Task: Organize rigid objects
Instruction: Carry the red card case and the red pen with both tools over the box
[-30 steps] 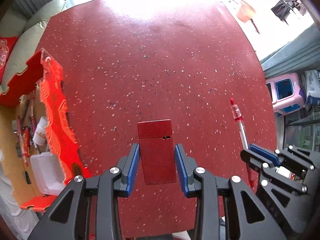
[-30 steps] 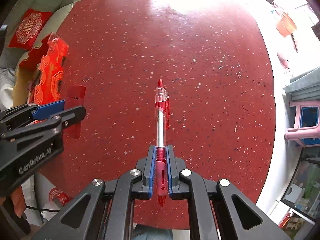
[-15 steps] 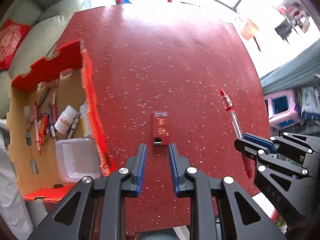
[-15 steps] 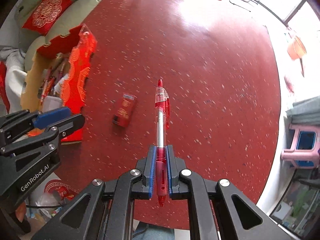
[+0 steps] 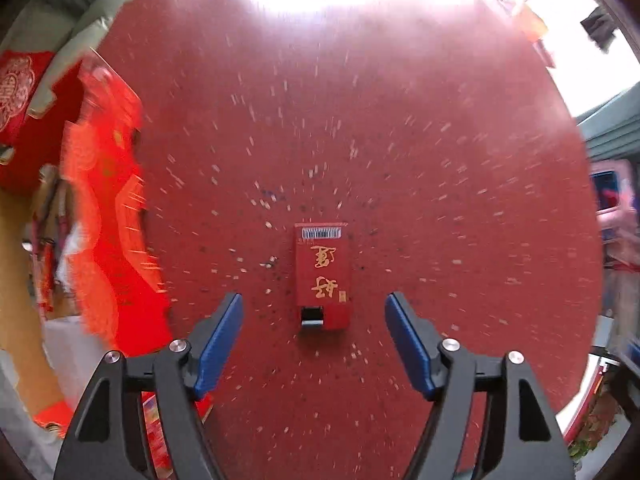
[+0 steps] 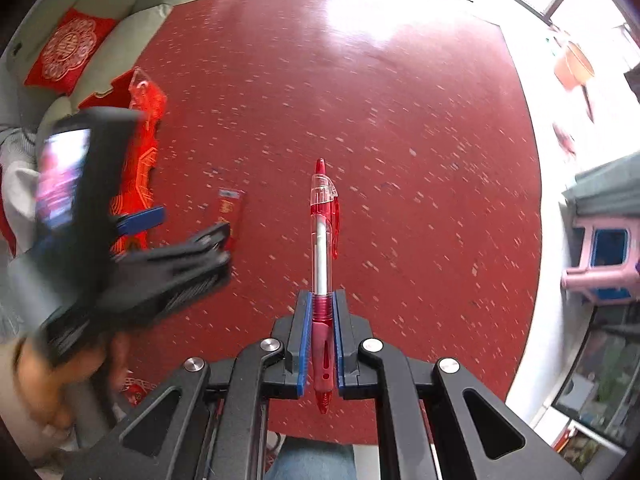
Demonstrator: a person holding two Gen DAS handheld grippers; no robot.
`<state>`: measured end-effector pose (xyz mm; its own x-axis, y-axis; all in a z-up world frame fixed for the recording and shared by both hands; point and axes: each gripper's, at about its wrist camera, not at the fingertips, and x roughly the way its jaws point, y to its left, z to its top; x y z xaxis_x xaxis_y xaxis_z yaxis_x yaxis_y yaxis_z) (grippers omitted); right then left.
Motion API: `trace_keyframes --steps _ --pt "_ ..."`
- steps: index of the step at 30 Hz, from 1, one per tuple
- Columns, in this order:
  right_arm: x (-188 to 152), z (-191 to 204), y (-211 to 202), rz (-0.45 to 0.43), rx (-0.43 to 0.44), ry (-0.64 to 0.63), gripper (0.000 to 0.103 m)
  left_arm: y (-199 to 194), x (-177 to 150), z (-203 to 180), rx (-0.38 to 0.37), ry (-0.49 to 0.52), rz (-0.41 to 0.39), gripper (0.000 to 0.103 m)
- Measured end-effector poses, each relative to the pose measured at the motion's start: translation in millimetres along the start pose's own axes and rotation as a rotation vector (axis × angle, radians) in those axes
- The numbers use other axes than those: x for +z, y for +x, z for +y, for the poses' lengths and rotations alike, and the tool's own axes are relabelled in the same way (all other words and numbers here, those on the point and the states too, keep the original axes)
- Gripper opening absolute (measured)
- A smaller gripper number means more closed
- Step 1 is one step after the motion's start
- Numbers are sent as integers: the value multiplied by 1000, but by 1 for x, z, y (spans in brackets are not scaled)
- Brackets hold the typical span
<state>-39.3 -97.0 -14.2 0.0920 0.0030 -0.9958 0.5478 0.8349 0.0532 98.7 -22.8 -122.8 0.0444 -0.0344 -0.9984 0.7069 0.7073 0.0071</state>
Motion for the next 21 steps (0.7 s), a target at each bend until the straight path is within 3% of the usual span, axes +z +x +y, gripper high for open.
trace_keyframes --steps 4,6,8,10,11,15,21 --pt "-11 -19 -3 9 -8 29 11 26 7 -5 21 -40 45 76" --pt "-14 -26 -2 17 -8 39 11 29 8 -6 55 -50 43 84" --pt "-16 -31 -1 20 -6 44 11 30 10 -4 35 -65 37 83" --pt "-16 -34 0 22 -1 43 11 28 11 -4 12 -61 41 68" --pt "-15 -34 0 20 3 40 11 23 11 -6 5 -43 30 38" --pt "-10 -30 -1 11 17 25 11 13 7 -9 -34 -22 46 37" --pt "-2 -22 -4 -16 36 18 11 -46 -17 3 -125 -36 -49 37"
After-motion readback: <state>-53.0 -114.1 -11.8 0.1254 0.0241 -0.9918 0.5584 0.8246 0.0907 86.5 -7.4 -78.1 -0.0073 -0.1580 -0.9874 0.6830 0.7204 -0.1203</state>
